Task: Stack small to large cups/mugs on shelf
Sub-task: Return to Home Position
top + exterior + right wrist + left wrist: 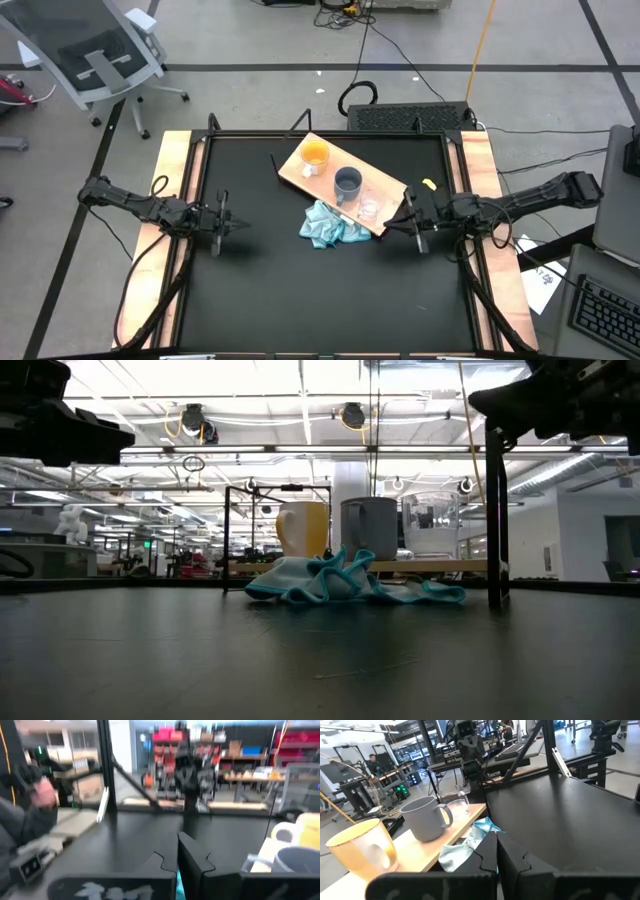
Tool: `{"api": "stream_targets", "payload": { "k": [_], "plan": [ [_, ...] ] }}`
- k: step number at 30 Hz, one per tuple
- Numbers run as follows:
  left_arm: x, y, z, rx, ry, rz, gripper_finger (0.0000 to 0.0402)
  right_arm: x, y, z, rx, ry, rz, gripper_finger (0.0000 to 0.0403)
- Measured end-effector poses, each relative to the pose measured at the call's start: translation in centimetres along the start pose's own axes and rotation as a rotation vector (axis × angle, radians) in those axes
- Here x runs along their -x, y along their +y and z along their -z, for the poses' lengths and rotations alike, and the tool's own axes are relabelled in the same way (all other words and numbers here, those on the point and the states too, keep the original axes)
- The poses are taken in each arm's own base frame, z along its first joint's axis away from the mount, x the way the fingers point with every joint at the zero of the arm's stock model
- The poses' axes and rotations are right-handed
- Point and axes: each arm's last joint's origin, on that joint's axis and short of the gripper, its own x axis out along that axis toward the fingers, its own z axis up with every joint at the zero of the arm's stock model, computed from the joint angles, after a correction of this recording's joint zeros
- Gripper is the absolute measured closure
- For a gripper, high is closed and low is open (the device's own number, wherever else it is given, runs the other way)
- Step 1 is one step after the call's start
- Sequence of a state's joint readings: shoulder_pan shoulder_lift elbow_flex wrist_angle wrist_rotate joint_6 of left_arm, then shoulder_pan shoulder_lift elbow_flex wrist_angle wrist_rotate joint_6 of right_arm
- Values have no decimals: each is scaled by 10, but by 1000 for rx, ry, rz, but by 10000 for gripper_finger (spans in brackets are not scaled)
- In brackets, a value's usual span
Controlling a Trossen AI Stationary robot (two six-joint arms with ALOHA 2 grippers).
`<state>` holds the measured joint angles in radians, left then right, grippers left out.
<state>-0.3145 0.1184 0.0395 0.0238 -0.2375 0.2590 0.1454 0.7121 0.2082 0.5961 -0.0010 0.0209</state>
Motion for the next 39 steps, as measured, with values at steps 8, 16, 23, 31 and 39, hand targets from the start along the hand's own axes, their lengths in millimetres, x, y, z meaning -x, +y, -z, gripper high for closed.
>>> {"api": "stream_targets", "payload": {
  "k": [8, 16, 23, 31, 39],
  "plan": [
    [0, 0, 0, 25, 4, 1, 398, 17, 0, 8, -35, -207, -4, 403],
    [0, 0, 1, 25, 8, 2, 400, 26, 0, 0, -13, -274, -7, 403],
    [0, -1, 4, 25, 44, 11, 399, 32, 0, -1, 21, -269, -3, 403],
    [0, -3, 4, 21, 29, 83, 400, 32, 0, 2, 21, -230, -2, 403],
    [0, -3, 2, 33, 7, 85, 400, 36, 0, -7, 83, -342, 5, 403]
  ]
}}
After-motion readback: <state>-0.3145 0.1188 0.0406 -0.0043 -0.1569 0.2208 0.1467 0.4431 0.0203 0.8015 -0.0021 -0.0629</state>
